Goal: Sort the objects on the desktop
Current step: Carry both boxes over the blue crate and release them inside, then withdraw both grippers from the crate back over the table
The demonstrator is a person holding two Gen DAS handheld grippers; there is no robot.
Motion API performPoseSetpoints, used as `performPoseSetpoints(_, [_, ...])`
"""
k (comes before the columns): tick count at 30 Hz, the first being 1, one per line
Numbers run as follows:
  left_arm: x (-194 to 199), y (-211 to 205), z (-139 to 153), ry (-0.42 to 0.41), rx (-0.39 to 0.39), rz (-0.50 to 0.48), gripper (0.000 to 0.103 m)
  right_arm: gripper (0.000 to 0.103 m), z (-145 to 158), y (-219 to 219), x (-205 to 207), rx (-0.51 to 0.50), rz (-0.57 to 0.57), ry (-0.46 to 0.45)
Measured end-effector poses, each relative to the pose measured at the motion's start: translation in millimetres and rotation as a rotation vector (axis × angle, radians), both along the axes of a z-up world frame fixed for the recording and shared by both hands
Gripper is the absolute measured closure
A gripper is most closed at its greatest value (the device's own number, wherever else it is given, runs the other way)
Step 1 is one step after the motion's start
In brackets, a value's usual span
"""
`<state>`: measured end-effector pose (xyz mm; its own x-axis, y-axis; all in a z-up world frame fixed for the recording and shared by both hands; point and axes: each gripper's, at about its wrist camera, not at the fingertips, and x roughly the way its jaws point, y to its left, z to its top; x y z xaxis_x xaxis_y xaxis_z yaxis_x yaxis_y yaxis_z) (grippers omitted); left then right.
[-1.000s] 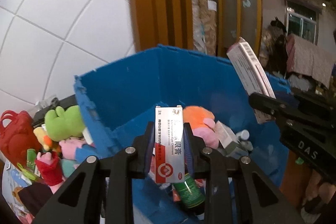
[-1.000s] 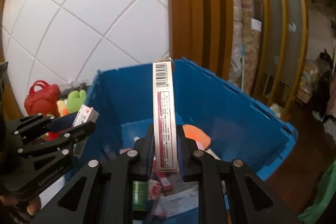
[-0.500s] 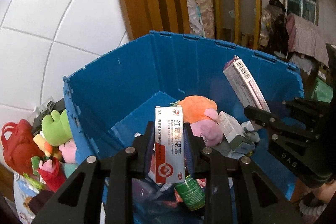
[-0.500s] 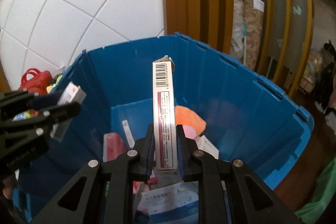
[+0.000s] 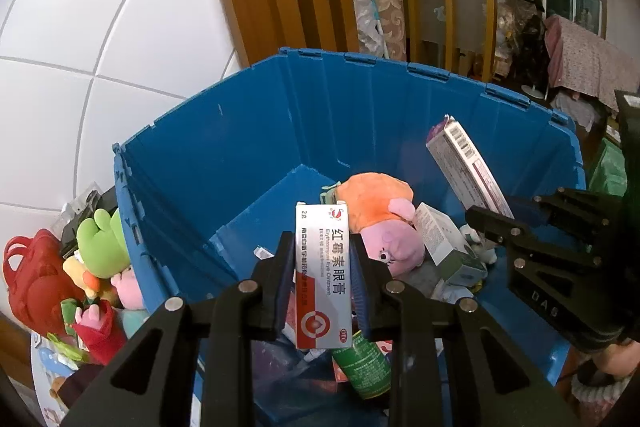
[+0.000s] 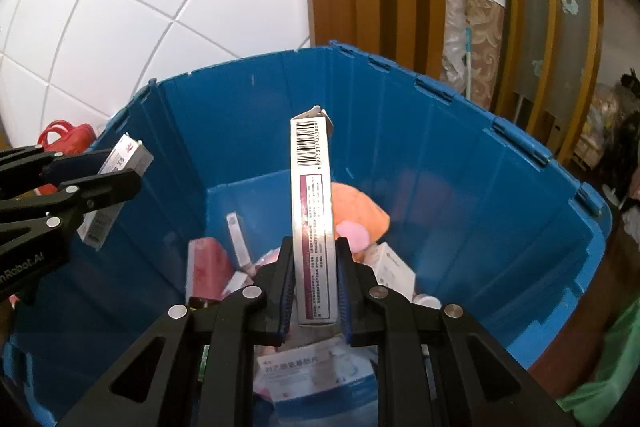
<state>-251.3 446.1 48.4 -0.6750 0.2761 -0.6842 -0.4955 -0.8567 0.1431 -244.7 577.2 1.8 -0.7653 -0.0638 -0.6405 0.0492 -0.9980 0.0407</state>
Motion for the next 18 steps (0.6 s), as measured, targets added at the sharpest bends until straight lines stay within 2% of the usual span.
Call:
performPoseSetpoints(2, [0.1,-0.1,-0.8,-0.001,-0.006,0.003,0.076,0.084,0.7,0.2,-0.6,0.003,0.0,0.002])
performPoseSetpoints(4, [0.0,-1.6,-0.8,-0.001,-0.001,0.01,0.062,0.084,1.7,-0.7,-1.8,0.008,-0.002,0.002])
performPoseSetpoints(6, [-0.1,-3.4,-0.3,0.0,0.007,0.016,0.054,0.083,1.5,-1.5,-3.1,0.014,-0.001,0.0])
performPoseSetpoints(9, [1.3,-3.4,0.4,0.009,0.007,0.014,0.052,0.073,2.0,-3.2,-3.4,0.019,-0.004,-0.002])
performPoseSetpoints(11, [1.8,-4.2,0.9,0.013,0.01,0.018,0.051,0.053,3.2,-3.6,-3.3,0.024,-0.01,-0.003])
performPoseSetpoints(14, [3.3,-7.5,2.1,0.017,0.025,0.024,0.044,0.032,6.5,-4.1,-1.0,0.03,-0.017,0.009])
performPoseSetpoints(18, [10.8,-13.0,8.8,0.037,0.049,0.028,0.042,0.023,11.0,-4.6,2.9,0.027,-0.024,0.021])
